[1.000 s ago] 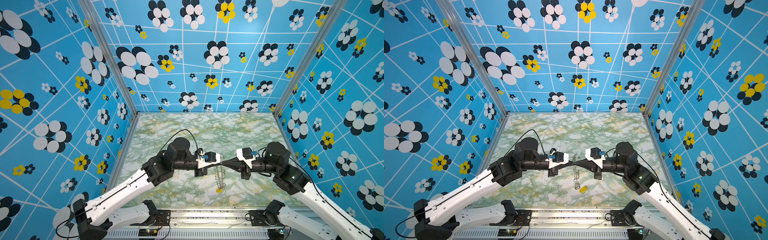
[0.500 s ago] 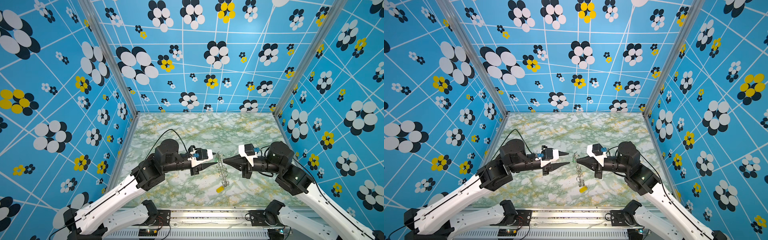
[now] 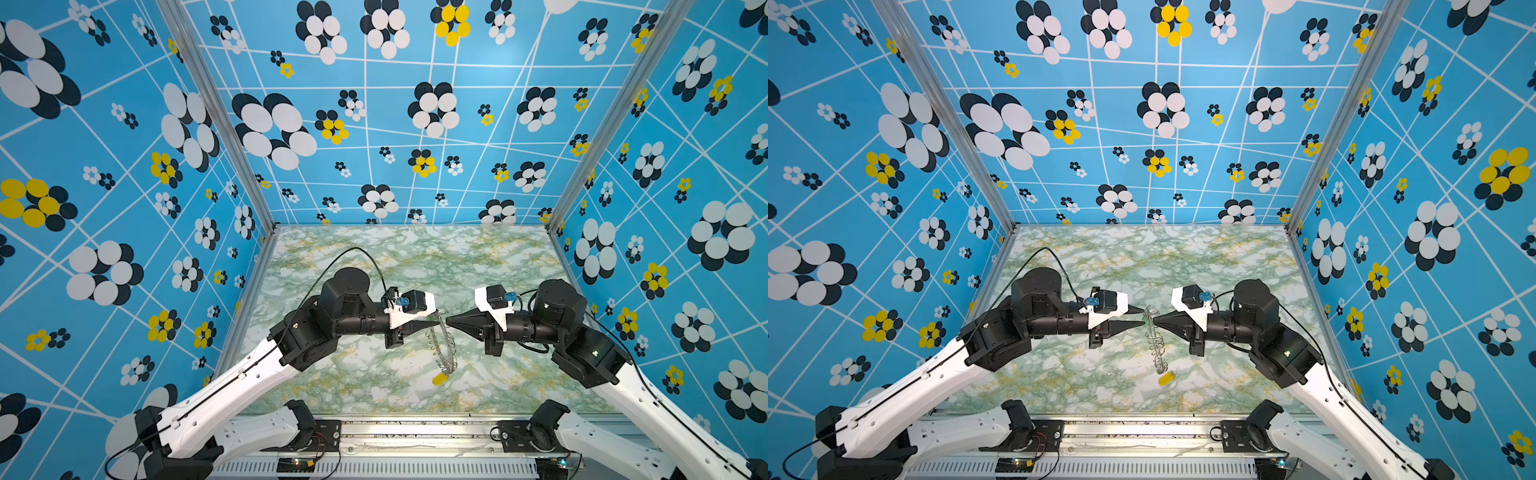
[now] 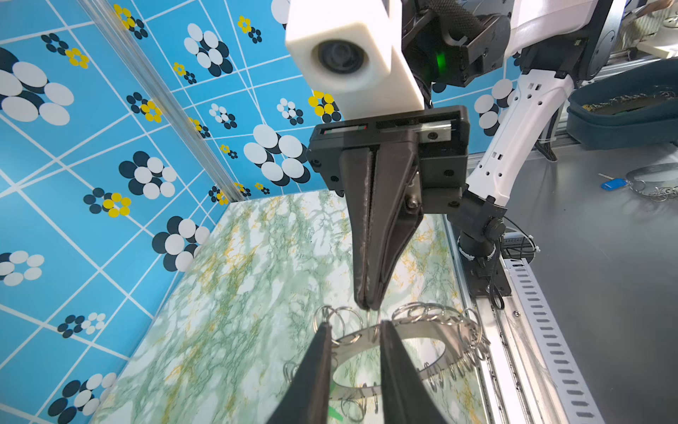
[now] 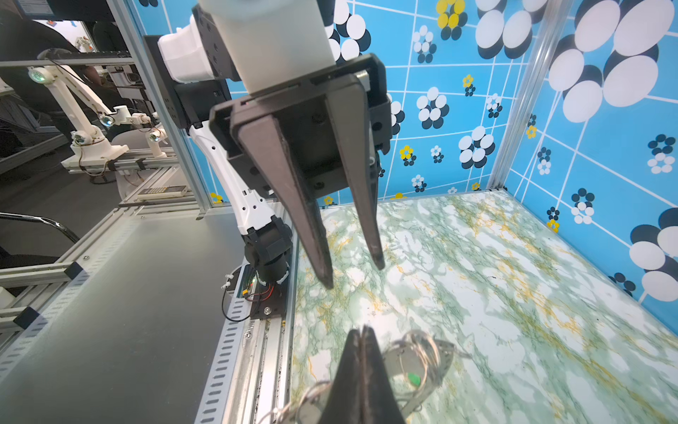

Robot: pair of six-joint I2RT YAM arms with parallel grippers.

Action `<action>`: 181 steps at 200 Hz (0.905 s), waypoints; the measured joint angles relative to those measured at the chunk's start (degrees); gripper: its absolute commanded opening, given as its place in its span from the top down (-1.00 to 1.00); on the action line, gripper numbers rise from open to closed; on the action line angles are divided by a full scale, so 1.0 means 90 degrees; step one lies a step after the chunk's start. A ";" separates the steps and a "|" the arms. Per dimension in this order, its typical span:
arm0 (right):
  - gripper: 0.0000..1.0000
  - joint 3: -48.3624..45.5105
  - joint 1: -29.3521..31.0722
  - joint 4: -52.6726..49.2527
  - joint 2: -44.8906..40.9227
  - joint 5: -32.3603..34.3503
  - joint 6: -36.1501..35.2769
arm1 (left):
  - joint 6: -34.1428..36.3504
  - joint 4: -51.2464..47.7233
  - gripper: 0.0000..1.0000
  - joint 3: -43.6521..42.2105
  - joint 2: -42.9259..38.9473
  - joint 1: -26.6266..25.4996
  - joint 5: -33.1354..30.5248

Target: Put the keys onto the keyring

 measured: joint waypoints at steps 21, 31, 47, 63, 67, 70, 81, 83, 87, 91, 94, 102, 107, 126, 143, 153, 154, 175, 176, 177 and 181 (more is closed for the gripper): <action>1.00 0.0066 0.0000 -0.0027 -0.0002 0.0007 -0.0017 | 0.0002 -0.0097 0.53 0.0107 0.0085 -0.0010 0.0044; 1.00 0.0095 0.0000 -0.0027 -0.0002 0.0010 -0.0034 | 0.0000 -0.0136 0.53 0.0119 0.0131 -0.0024 0.0044; 1.00 0.0104 0.0000 -0.0036 -0.0002 0.0097 -0.0034 | -0.0051 -0.0214 0.53 0.0114 0.0187 -0.0024 -0.0019; 1.00 0.0073 0.0000 -0.0092 -0.0002 0.0330 0.0068 | -0.0172 -0.0180 0.50 -0.0010 0.0153 -0.0024 -0.0226; 1.00 0.0041 0.0000 -0.0095 -0.0002 0.0393 0.0121 | -0.0223 -0.0153 0.47 -0.0085 0.0121 -0.0024 -0.0282; 0.99 -0.0007 0.0002 -0.0083 -0.0005 0.0459 0.0175 | -0.0277 -0.0141 0.44 -0.0146 0.0095 -0.0024 -0.0323; 0.54 -0.0228 0.0007 -0.0085 0.0000 0.0707 0.0483 | -0.0418 -0.0058 0.38 -0.0437 -0.0015 -0.0024 -0.0493; 0.46 -0.0265 0.0007 -0.0083 0.0000 0.0748 0.0515 | -0.0483 -0.0051 0.37 -0.0500 -0.0039 -0.0024 -0.0534; 0.35 -0.0374 0.0007 -0.0107 0.0034 0.0865 0.0724 | -0.0546 -0.0017 0.36 -0.0619 -0.0078 -0.0024 -0.0600; 0.26 -0.0461 0.0007 -0.0114 0.0063 0.0969 0.0789 | -0.0627 0.0007 0.35 -0.0760 -0.0124 -0.0024 -0.0702; 0.20 -0.0556 0.0007 -0.0124 0.0134 0.1069 0.0993 | -0.0670 0.0024 0.33 -0.0857 -0.0151 -0.0024 -0.0777; 0.06 -0.0724 0.0007 -0.0180 0.0321 0.1256 0.1270 | -0.0823 0.0063 0.29 -0.1117 -0.0216 -0.0024 -0.0991; 0.00 -0.0818 0.0010 -0.0243 0.0476 0.1350 0.1530 | -0.0930 0.0095 0.28 -0.1273 -0.0253 -0.0024 -0.1129; -0.23 -0.1209 0.0199 -0.0474 0.1093 0.1775 0.2140 | -0.1384 0.0138 0.25 -0.1756 -0.0333 -0.0005 -0.1591; -0.34 -0.1481 0.0680 -0.0913 0.1484 0.2310 0.2453 | -0.1863 0.0117 0.22 -0.2042 -0.0323 0.0005 -0.1991; -0.47 -0.1513 0.0886 -0.1149 0.1734 0.2543 0.2637 | -0.2195 0.0070 0.19 -0.2152 -0.0226 0.0007 -0.2181; -0.49 -0.1513 0.0899 -0.1163 0.1753 0.2555 0.2662 | -0.2210 0.0068 0.18 -0.2159 -0.0211 0.0007 -0.2193; -0.74 -0.1479 0.1083 -0.1423 0.2346 0.3067 0.2963 | -0.2776 -0.0039 0.06 -0.2268 0.0248 0.0005 -0.2426; -0.74 -0.1474 0.1090 -0.1438 0.2365 0.3092 0.2960 | -0.2790 -0.0044 0.05 -0.2271 0.0262 0.0005 -0.2433; -0.76 -0.1467 0.1105 -0.1464 0.2407 0.3140 0.2960 | -0.2817 -0.0051 0.04 -0.2278 0.0294 0.0005 -0.2450; -0.79 -0.1443 0.1166 -0.1501 0.2526 0.3237 0.3024 | -0.2883 -0.0080 0.02 -0.2302 0.0372 0.0005 -0.2501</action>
